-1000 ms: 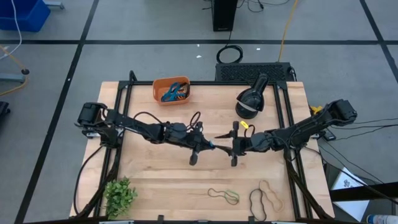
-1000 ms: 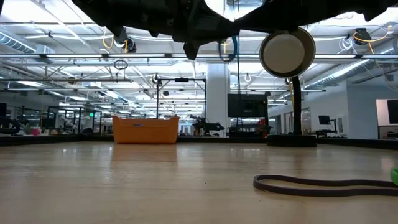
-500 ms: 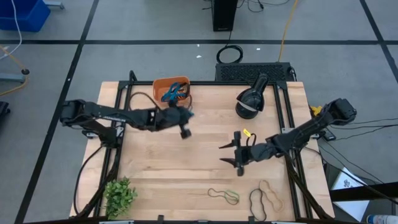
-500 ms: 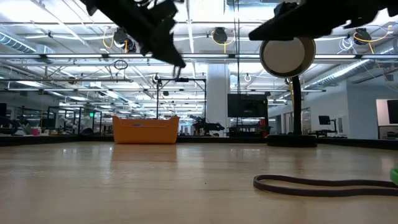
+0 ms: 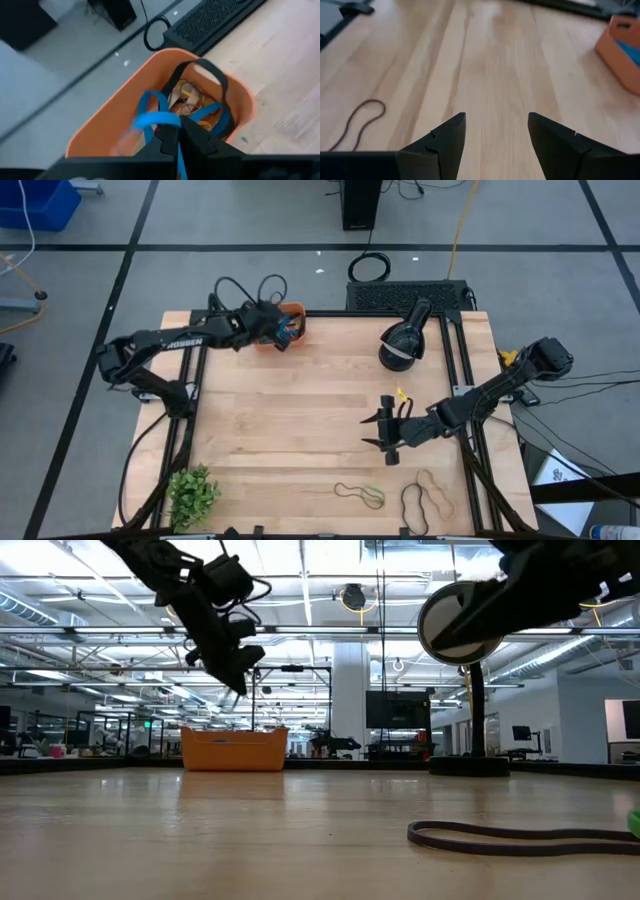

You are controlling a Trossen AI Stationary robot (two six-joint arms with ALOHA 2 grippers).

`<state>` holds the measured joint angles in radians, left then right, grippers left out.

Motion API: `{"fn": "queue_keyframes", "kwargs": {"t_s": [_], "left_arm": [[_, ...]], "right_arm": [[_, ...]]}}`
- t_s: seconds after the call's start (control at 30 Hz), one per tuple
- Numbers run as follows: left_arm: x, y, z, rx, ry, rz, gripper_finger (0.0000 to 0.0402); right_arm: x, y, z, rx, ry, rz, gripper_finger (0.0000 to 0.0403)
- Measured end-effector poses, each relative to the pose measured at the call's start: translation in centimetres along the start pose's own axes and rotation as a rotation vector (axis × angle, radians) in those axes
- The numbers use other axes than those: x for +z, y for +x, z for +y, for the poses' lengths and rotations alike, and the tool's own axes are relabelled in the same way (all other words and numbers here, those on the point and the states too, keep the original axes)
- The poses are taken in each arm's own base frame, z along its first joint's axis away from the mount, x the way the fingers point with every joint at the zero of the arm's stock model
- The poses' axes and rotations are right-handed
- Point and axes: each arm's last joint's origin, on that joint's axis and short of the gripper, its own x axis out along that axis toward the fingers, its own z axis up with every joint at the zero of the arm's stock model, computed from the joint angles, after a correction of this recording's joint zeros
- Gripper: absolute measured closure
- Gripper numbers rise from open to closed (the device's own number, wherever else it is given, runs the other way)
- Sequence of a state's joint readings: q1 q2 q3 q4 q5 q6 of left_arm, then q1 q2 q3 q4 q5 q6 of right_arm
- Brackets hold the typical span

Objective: Pick and place rubber bands into bin
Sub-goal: Put the blue rubber band into the orange container

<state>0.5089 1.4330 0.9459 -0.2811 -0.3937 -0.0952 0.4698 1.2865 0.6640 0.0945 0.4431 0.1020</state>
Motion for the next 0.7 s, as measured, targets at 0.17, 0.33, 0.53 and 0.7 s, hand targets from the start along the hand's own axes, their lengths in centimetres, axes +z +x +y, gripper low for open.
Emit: {"fn": "queue_keyframes", "kwargs": {"t_s": [0.17,0.33,0.53,0.7], "left_arm": [[-0.4,1.2,1.5,-0.002,-0.047,0.059,0.0396],[-1.1,3.0,1.2,0.0,-0.015,0.107,0.0387],[-2.5,5.3,0.5,0.007,0.06,0.197,0.0391],[-3.2,6.5,0.2,0.017,0.083,0.235,0.0369]], "right_arm": [[-0.6,0.0,-0.2,-0.013,0.02,0.056,0.0196],[-0.7,0.3,-0.9,-0.039,0.028,0.079,0.0196],[-0.8,0.6,-1.9,-0.078,0.108,0.1,0.0198],[-1.0,0.7,-2.1,-0.086,0.117,0.12,0.0196]]}}
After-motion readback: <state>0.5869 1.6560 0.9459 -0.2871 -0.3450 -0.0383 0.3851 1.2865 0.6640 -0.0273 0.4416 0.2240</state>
